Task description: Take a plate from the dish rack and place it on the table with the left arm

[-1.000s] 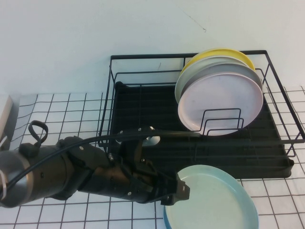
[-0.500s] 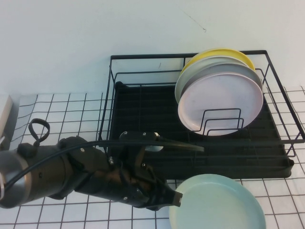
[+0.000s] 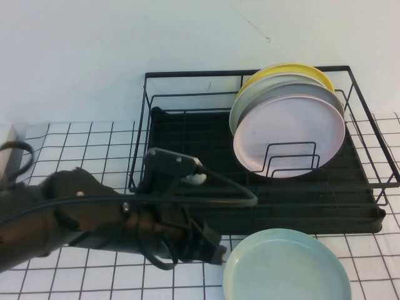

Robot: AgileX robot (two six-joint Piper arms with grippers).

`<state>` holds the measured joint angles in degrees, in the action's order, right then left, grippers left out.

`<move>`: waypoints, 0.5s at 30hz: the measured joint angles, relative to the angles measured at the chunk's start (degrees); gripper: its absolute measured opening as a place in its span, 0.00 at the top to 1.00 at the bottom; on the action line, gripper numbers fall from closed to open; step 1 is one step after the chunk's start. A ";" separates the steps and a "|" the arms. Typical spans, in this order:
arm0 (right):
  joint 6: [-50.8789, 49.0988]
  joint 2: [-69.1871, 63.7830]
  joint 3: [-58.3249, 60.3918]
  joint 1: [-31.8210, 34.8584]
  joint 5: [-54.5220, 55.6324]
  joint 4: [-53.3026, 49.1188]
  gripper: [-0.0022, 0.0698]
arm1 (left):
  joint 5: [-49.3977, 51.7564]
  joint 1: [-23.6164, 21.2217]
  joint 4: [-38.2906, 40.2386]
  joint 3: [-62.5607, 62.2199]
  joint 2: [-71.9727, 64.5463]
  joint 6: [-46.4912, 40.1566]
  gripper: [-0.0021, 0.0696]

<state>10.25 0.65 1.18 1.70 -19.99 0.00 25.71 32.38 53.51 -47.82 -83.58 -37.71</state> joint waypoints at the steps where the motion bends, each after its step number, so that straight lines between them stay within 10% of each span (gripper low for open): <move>1: 0.00 0.00 0.00 0.00 0.00 0.00 0.97 | -0.74 0.00 -1.45 0.00 1.77 0.96 0.93; 15: 0.00 0.00 0.00 0.00 0.00 0.00 0.97 | -7.60 0.00 -19.80 0.00 31.41 3.47 0.97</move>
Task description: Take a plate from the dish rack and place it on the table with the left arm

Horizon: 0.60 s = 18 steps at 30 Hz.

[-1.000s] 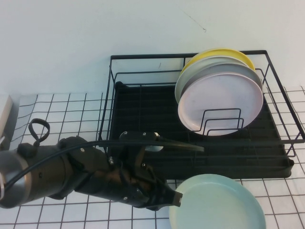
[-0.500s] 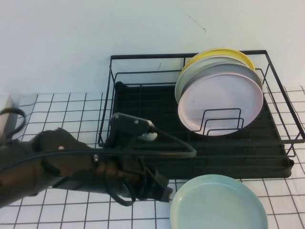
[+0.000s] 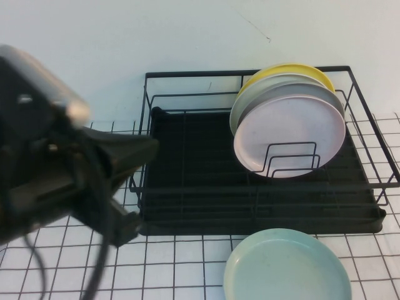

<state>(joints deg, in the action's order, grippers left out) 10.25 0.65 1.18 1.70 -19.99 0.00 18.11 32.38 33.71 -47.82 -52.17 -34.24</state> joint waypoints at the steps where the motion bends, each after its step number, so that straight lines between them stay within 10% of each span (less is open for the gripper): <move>1: 0.00 0.00 0.00 0.00 0.00 0.00 0.97 | -0.15 0.00 -0.28 0.00 1.40 0.00 0.97; 18: 0.00 0.00 0.00 0.00 0.00 0.00 0.97 | -1.13 -1.93 0.40 2.51 11.61 -1.10 0.97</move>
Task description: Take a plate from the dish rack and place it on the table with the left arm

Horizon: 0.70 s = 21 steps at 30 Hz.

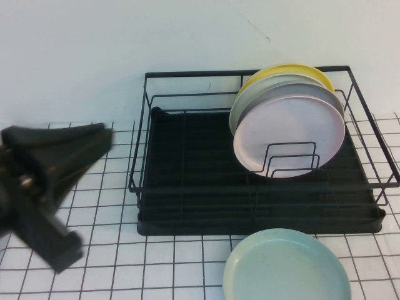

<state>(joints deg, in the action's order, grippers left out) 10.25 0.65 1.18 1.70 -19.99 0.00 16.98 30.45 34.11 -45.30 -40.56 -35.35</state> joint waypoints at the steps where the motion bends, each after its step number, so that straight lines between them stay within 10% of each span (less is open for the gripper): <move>1: 0.00 0.00 0.00 0.00 0.00 0.00 0.97 | -0.38 -1.08 -0.37 1.06 1.29 -0.14 0.97; 21: 0.00 0.00 0.00 0.00 0.00 0.00 0.97 | -6.41 -28.49 3.83 46.13 40.04 -0.92 0.97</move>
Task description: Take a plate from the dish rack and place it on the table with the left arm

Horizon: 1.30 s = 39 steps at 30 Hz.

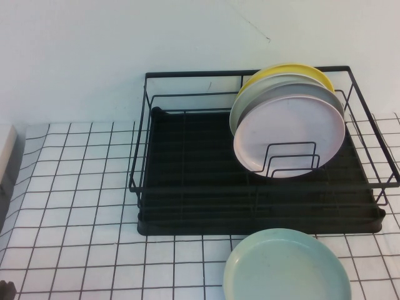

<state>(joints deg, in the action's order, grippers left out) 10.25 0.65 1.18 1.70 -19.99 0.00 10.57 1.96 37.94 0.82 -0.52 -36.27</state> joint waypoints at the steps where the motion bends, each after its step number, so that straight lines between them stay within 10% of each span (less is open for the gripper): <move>1: 0.00 0.00 0.00 0.00 0.00 0.00 0.97 | 0.12 -0.34 0.45 0.48 0.24 0.00 0.97; 8: 0.00 0.00 0.00 0.00 0.00 0.00 0.97 | 2.43 -0.49 -5.31 0.48 0.49 2.99 0.97; 15: 0.00 0.00 0.00 0.00 0.00 0.00 0.97 | 5.31 -0.41 -29.74 0.48 1.12 30.71 0.97; 39: -0.10 0.00 0.00 0.00 0.00 0.00 0.97 | 7.47 0.66 -31.76 0.27 1.12 34.26 0.97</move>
<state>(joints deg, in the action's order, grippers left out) 10.15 0.65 1.18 1.70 -19.99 0.00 18.05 2.62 6.18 1.09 0.60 -2.01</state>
